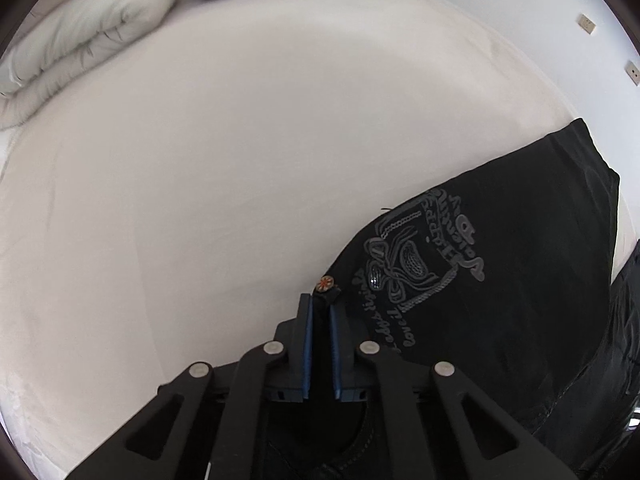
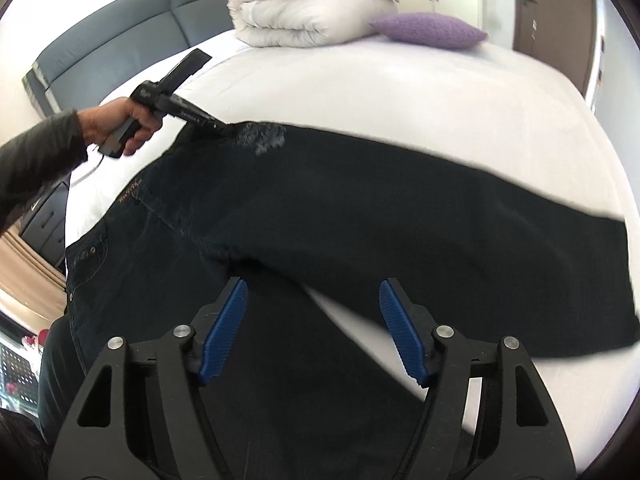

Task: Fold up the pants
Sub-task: 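Move the right gripper to the waistband beside the left gripper and close, then lift the waistband with both grippers and fold it over toward the leg hems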

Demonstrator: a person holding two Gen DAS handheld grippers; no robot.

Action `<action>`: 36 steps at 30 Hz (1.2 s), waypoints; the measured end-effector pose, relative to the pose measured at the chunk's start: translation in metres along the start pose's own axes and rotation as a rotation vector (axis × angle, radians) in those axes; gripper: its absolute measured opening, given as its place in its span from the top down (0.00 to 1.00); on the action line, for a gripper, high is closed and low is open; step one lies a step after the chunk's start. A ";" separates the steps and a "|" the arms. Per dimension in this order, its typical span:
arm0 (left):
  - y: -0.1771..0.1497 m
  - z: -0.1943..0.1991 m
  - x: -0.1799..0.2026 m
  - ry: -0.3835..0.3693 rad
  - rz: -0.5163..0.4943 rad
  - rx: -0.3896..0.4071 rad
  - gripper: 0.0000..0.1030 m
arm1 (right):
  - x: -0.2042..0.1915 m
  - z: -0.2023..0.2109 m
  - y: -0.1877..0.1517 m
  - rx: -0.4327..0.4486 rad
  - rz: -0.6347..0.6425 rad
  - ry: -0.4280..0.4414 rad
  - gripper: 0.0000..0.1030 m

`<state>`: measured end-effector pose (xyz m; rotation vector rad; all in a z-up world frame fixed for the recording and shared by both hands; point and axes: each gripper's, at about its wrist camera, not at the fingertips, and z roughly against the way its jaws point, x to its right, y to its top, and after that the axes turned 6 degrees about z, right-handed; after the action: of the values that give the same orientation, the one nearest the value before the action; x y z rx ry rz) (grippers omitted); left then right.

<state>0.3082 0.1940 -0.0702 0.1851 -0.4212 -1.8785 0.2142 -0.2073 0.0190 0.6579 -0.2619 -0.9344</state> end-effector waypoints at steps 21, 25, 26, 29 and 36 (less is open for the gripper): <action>-0.082 0.053 0.052 0.100 -0.108 0.366 0.95 | -0.074 -0.152 0.187 -0.134 0.386 -0.017 0.53; -0.080 0.051 0.044 0.086 -0.099 0.370 0.95 | -0.064 -0.165 0.190 -0.188 0.288 0.045 0.84; -0.084 0.052 0.046 0.082 -0.099 0.373 0.95 | -0.063 -0.164 0.189 -0.187 0.283 0.050 0.86; -0.095 0.056 0.052 0.077 -0.100 0.381 0.95 | -0.063 -0.158 0.187 -0.180 0.307 0.061 0.92; -0.124 0.069 0.062 0.086 -0.148 0.393 0.95 | -0.119 -0.122 0.136 -0.166 0.749 -0.080 0.95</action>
<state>0.1549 0.1860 -0.0484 0.5708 -0.7318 -1.9078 0.2933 -0.0042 0.0177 0.3208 -0.4572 -0.2566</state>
